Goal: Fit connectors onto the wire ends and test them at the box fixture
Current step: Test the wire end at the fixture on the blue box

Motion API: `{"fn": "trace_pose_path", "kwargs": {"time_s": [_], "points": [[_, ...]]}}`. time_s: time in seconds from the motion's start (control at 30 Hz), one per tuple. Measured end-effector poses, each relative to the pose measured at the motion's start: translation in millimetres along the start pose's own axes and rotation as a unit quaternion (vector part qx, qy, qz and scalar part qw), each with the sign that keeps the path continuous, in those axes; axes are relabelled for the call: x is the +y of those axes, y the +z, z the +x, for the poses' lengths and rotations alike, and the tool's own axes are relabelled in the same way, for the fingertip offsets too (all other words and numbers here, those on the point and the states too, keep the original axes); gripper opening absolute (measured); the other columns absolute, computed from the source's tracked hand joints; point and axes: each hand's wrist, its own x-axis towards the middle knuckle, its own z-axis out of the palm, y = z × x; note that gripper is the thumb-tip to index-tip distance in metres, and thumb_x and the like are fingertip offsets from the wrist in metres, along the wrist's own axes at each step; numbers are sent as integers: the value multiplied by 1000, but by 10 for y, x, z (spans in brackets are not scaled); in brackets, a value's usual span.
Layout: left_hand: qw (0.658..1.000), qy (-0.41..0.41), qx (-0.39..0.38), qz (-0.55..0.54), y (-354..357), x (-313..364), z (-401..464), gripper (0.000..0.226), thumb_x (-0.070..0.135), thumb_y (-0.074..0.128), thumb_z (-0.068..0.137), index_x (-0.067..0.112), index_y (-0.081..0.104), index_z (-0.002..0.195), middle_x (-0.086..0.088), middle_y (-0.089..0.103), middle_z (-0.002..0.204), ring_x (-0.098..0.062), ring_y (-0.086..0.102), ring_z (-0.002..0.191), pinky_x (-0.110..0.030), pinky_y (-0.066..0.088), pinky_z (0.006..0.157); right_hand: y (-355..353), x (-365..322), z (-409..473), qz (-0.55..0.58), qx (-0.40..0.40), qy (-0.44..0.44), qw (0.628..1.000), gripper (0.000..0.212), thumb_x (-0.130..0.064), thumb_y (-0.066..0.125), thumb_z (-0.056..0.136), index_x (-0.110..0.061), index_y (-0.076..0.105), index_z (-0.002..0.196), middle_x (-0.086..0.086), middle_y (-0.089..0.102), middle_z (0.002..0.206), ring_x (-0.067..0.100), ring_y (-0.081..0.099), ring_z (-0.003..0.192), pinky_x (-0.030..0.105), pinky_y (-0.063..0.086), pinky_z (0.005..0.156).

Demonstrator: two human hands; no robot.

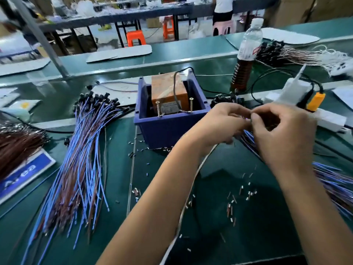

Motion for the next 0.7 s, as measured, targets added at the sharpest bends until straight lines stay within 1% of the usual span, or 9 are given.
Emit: {"fn": "trace_pose_path", "kwargs": {"time_s": [0.17,0.27,0.33,0.4,0.5,0.57,0.6,0.63,0.7], "points": [[995,-22,14,101,-702,-130,-617,19,-4,50,102,1,64,113,-4,66,73,-12,59,54,-19,39,39,471,-535,-276,103,-98,-49,989,7,-12,73,89,-16,78,90,-4,74,79,13,68,70,37,57,71],[992,-55,40,103,-1188,-280,-996,23,-8,51,98,8,68,104,0,72,74,-11,58,52,-18,35,38,755,-842,-437,143,-158,-87,973,6,-12,74,89,-17,79,89,-6,74,77,11,67,67,37,57,68],[987,-82,91,106,-1458,-381,-1179,32,-12,48,92,13,68,93,5,72,69,-8,57,50,-16,31,37,925,-1031,-521,152,-213,-114,958,6,-16,74,90,-19,78,90,-6,74,76,11,66,67,36,56,66],[970,-110,187,110,-1687,-489,-1254,36,-14,44,84,13,69,84,4,70,65,-9,54,47,-13,28,38,1097,-1219,-584,137,-271,-140,942,6,-21,72,91,-21,78,92,-5,74,79,14,67,70,36,57,68],[901,-131,377,169,-1914,-702,-1136,30,-6,49,80,15,70,76,2,70,65,-18,56,56,-18,41,47,1363,-1462,-588,98,-328,-145,928,12,-23,67,93,-19,78,93,2,76,88,25,69,81,39,58,75],[801,-142,475,336,-2015,-846,-1037,18,6,56,81,18,69,84,-1,66,79,-26,57,76,-27,44,67,1542,-1616,-568,72,-377,-123,915,14,-20,63,92,-14,75,92,9,74,89,33,69,85,40,58,75],[750,-137,499,412,-2060,-901,-982,16,10,57,82,16,69,92,-5,63,87,-29,57,85,-32,41,71,1630,-1686,-564,53,-413,-115,902,13,-19,62,91,-11,72,90,11,72,87,37,68,85,40,57,73],[716,-127,504,466,-2104,-939,-916,18,12,58,84,13,68,99,-11,63,96,-33,57,95,-36,40,73,1705,-1739,-566,36,-447,-106,888,11,-18,62,90,-9,68,89,13,69,85,39,67,84,39,57,70],[681,-119,483,537,-2201,-993,-770,20,16,62,89,10,66,108,-16,59,113,-36,52,113,-39,44,81,1827,-1795,-567,13,-491,-84,867,9,-15,61,89,-7,64,93,15,67,88,39,68,82,39,58,70]]}}
